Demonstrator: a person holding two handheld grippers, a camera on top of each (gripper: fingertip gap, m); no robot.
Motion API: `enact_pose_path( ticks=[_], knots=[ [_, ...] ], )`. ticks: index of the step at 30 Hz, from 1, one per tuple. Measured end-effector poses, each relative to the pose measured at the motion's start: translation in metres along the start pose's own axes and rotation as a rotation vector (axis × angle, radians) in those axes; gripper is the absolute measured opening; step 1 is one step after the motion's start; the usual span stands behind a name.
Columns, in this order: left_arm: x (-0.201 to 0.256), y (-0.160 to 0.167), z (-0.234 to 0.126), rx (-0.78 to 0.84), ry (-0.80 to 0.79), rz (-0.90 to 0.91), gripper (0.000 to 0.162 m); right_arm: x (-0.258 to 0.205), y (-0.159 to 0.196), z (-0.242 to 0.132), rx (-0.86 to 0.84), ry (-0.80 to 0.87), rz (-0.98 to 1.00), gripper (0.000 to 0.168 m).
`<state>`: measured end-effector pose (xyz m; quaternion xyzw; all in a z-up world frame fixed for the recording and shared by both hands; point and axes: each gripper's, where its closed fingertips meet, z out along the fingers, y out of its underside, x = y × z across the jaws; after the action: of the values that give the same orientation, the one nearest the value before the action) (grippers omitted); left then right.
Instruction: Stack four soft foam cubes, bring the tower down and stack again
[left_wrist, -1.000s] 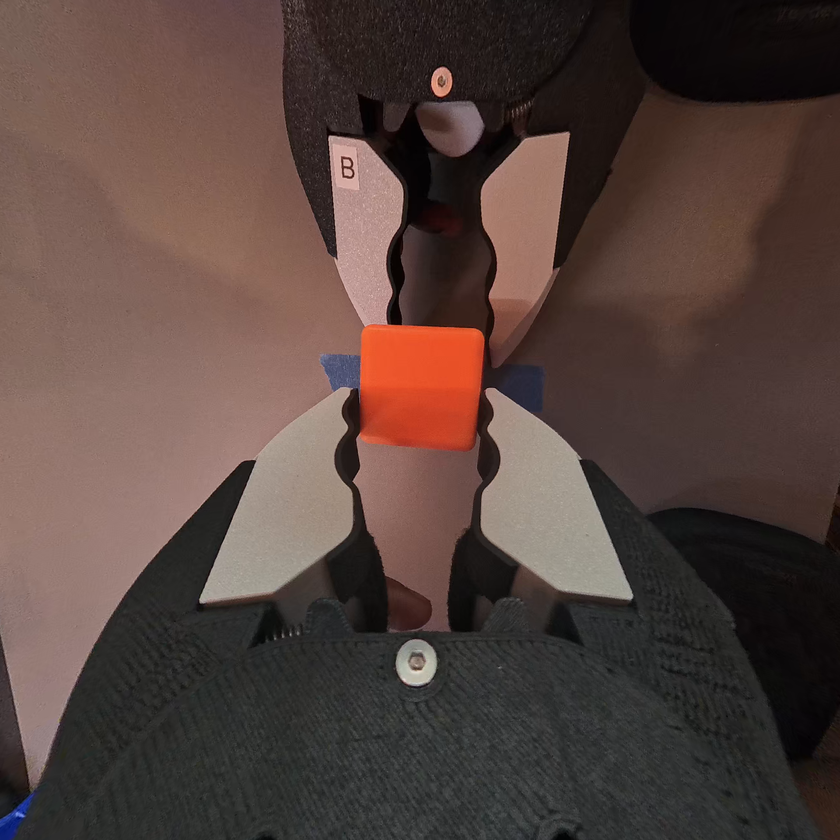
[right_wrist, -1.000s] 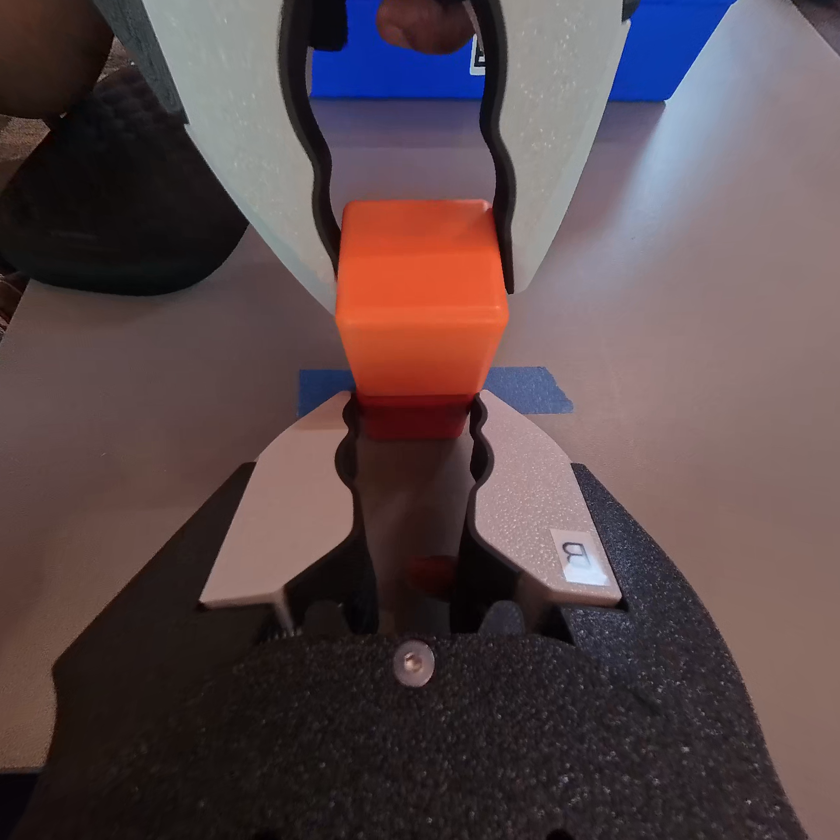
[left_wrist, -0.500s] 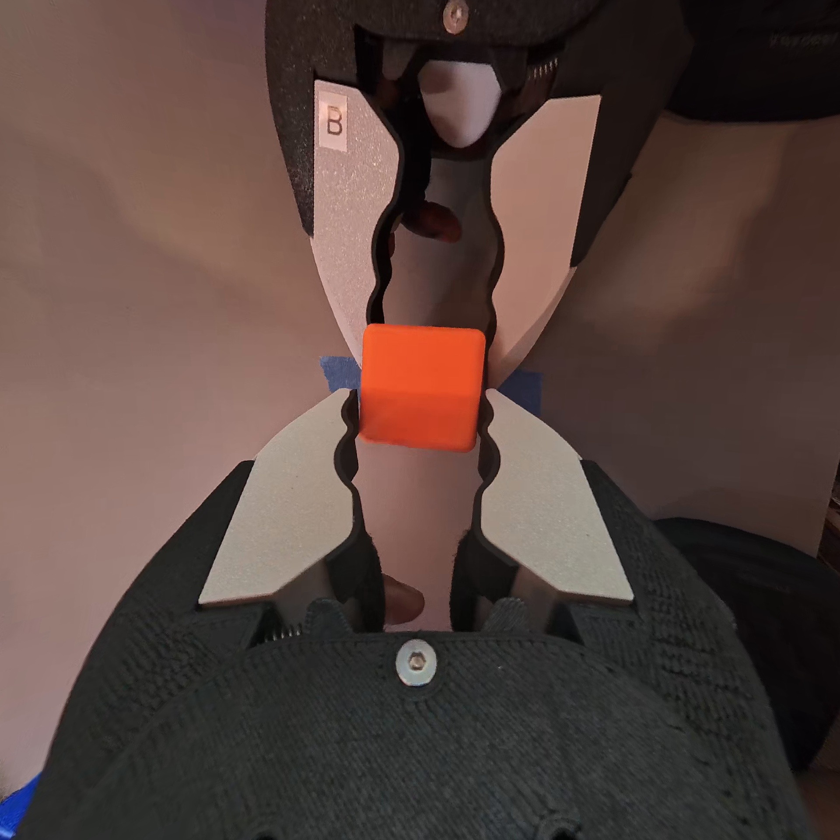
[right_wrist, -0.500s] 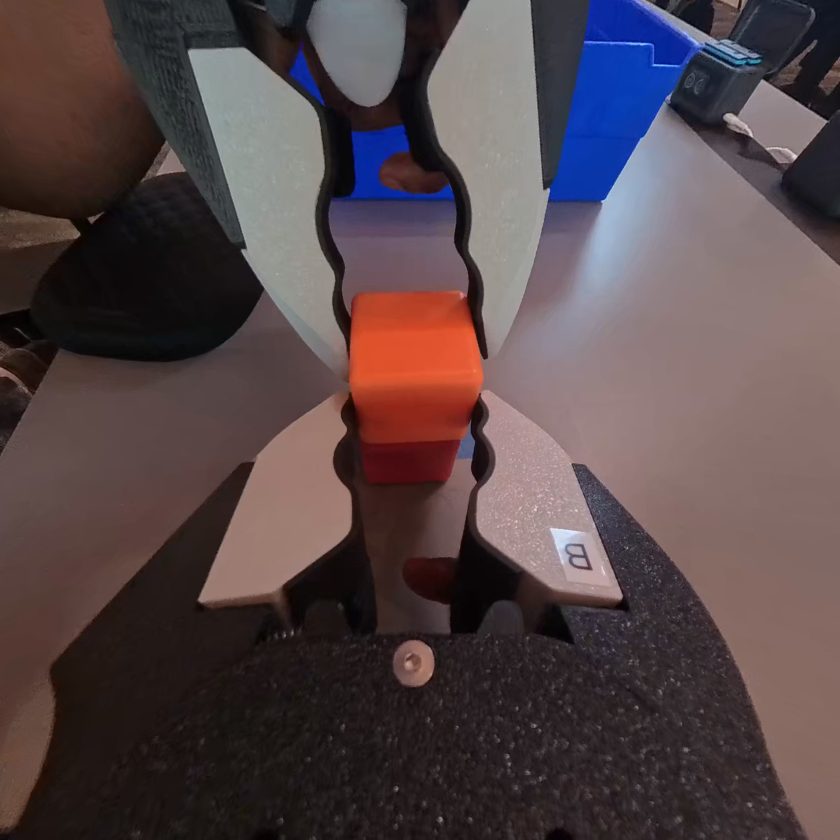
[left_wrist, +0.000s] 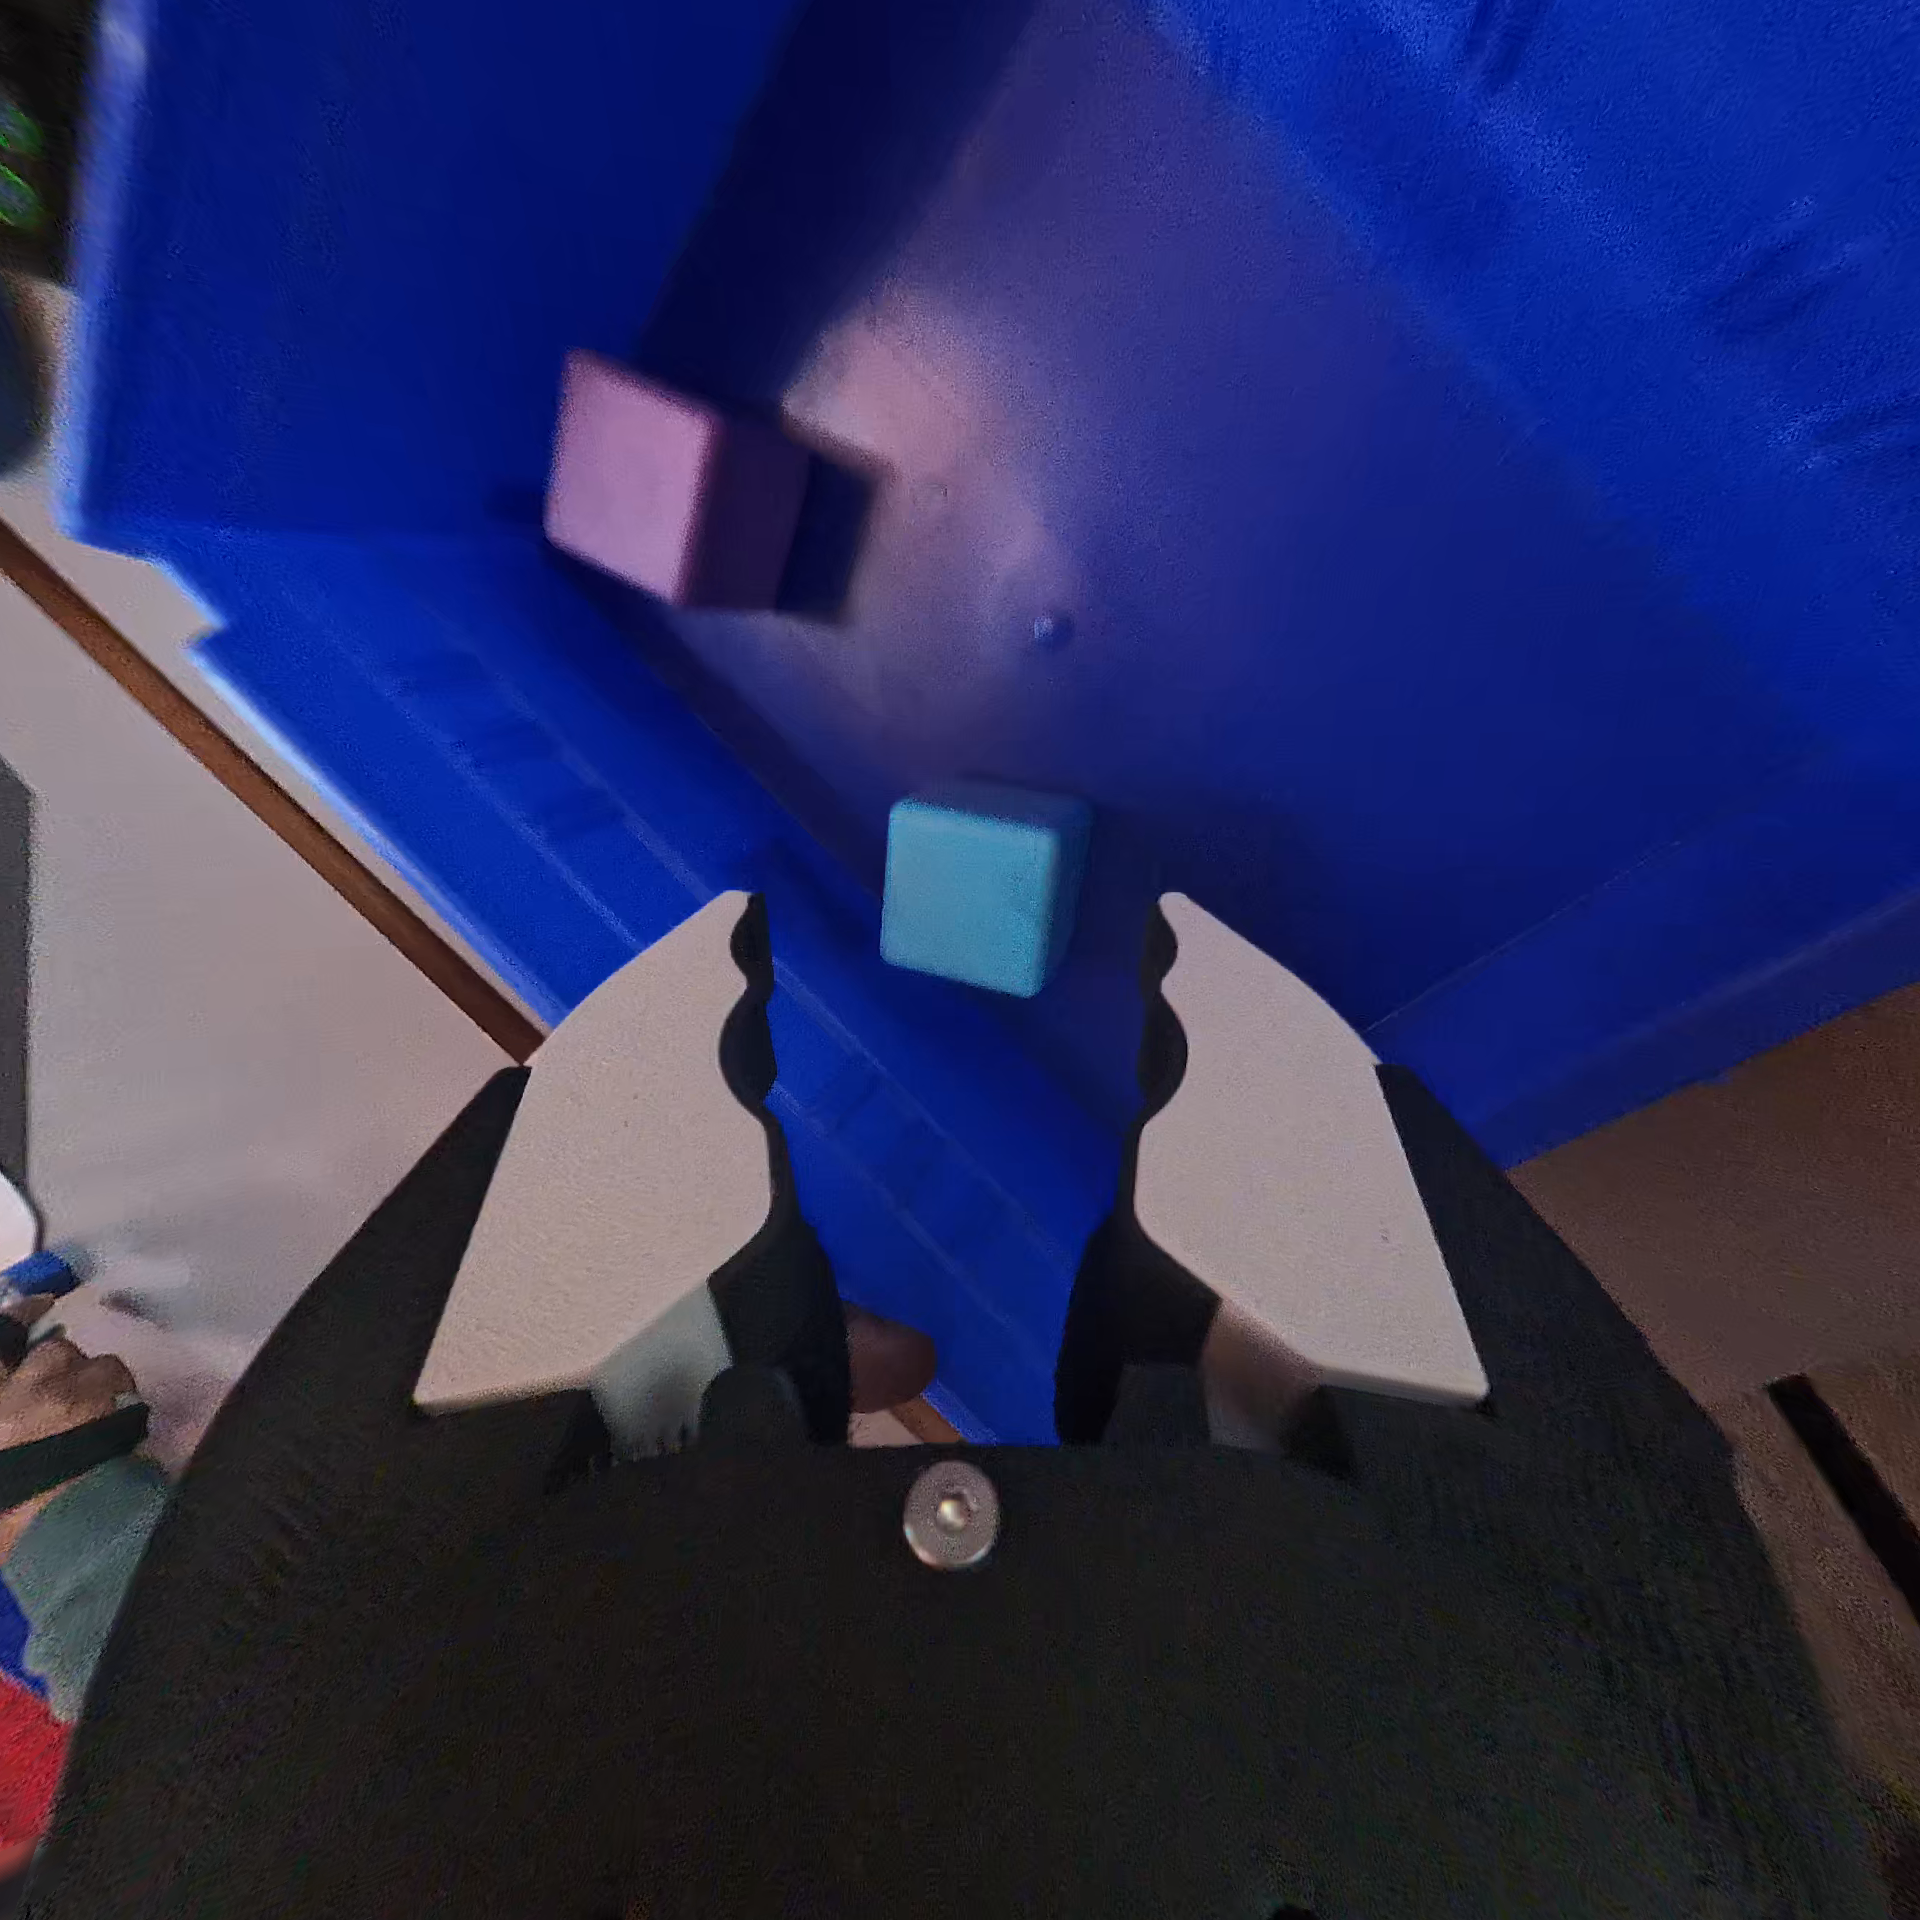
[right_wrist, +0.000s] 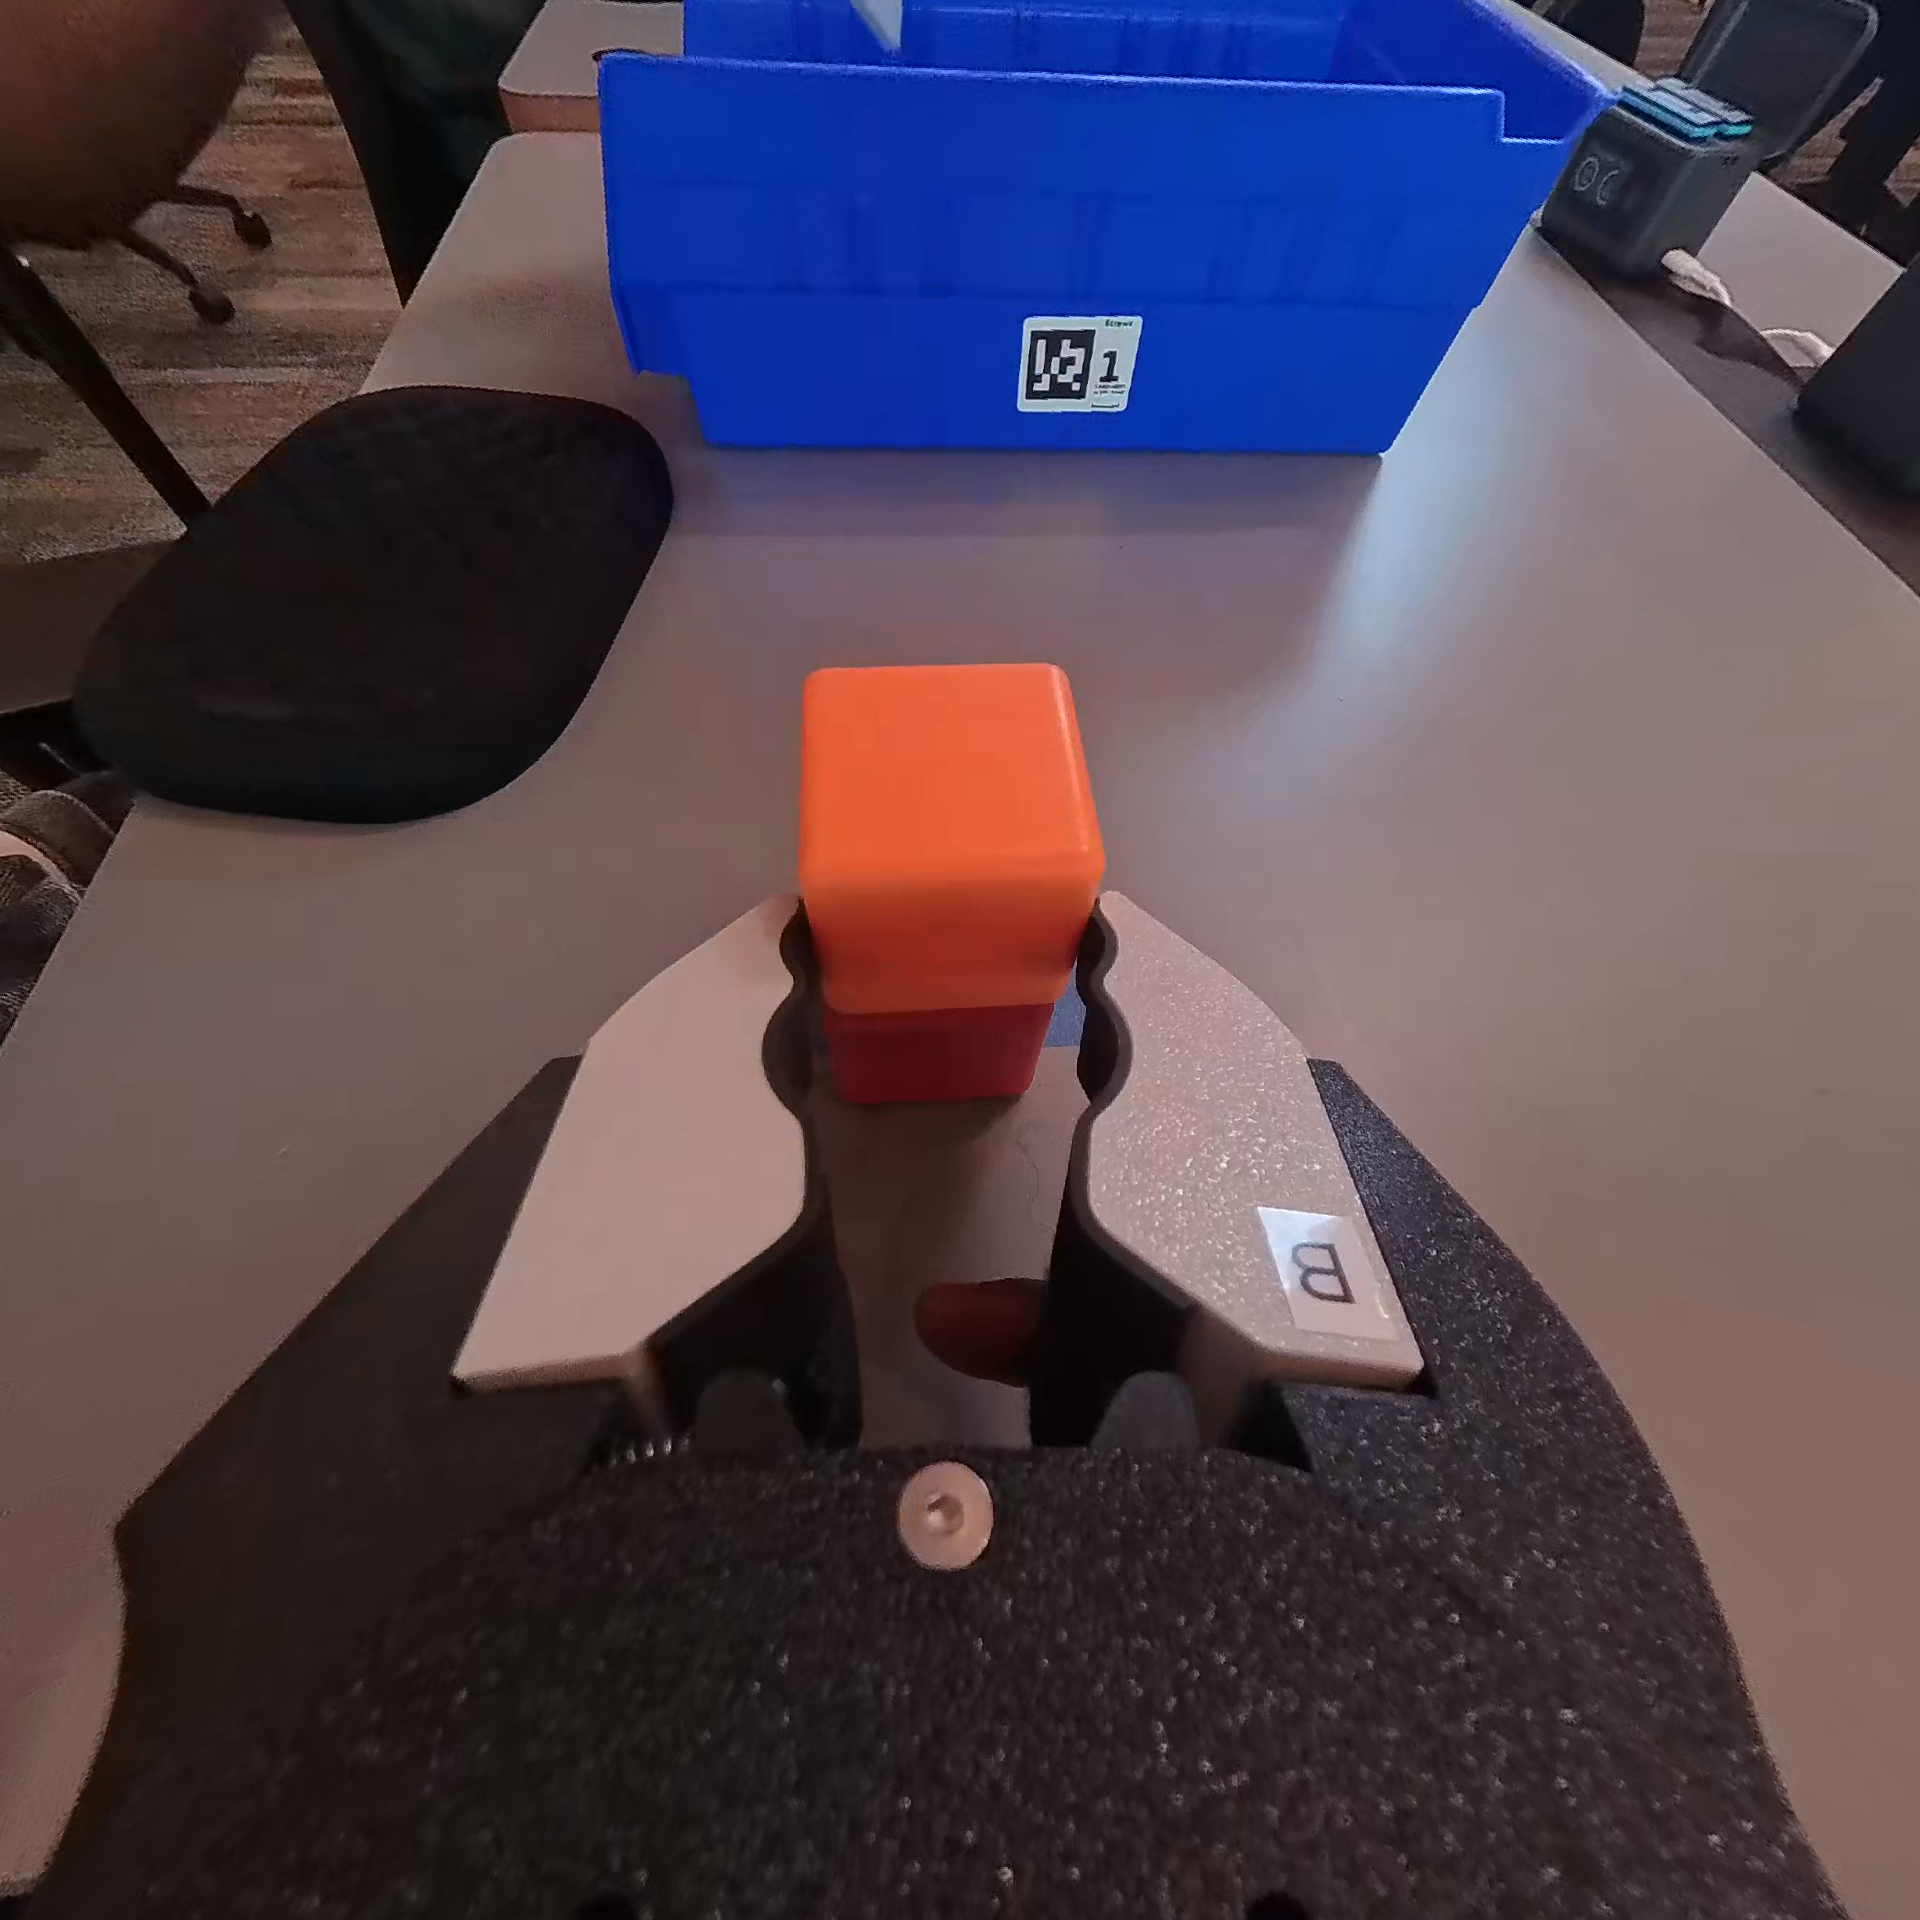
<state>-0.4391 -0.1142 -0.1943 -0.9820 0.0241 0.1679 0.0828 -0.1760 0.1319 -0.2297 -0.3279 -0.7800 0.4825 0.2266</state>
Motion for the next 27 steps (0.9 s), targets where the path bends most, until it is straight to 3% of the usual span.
enact_pose_path(
  ticks=[5, 7, 8, 13, 16, 21, 27],
  knots=[
    [0.002, 0.026, 0.047, -0.155, 0.062, 0.07, 0.067, 0.0, 0.0, 0.0, 0.001, 0.001, 0.001, 0.049],
    [0.005, 0.033, 0.058, -0.193, 0.097, 0.053, 0.05, 0.0, 0.0, 0.0, 0.001, 0.0, 0.0, 0.049],
    [0.004, 0.033, 0.061, -0.196, 0.104, 0.049, 0.051, 0.0, 0.0, 0.0, 0.002, 0.0, 0.0, 0.049],
    [0.006, 0.014, 0.023, -0.159, 0.1, 0.051, 0.05, 0.0, 0.0, 0.0, 0.002, -0.002, 0.0, 0.049],
    [0.018, -0.027, -0.023, -0.114, 0.059, 0.1, 0.05, 0.0, 0.0, 0.0, 0.001, -0.003, -0.001, 0.049],
    [0.091, -0.136, -0.087, 0.079, 0.097, 0.308, 0.05, -0.001, 0.0, 0.0, 0.0, -0.002, -0.002, 0.049],
    [0.181, -0.225, -0.092, 0.123, 0.122, 0.556, 0.05, 0.0, 0.0, 0.0, -0.001, -0.002, 0.002, 0.049]
  ],
)
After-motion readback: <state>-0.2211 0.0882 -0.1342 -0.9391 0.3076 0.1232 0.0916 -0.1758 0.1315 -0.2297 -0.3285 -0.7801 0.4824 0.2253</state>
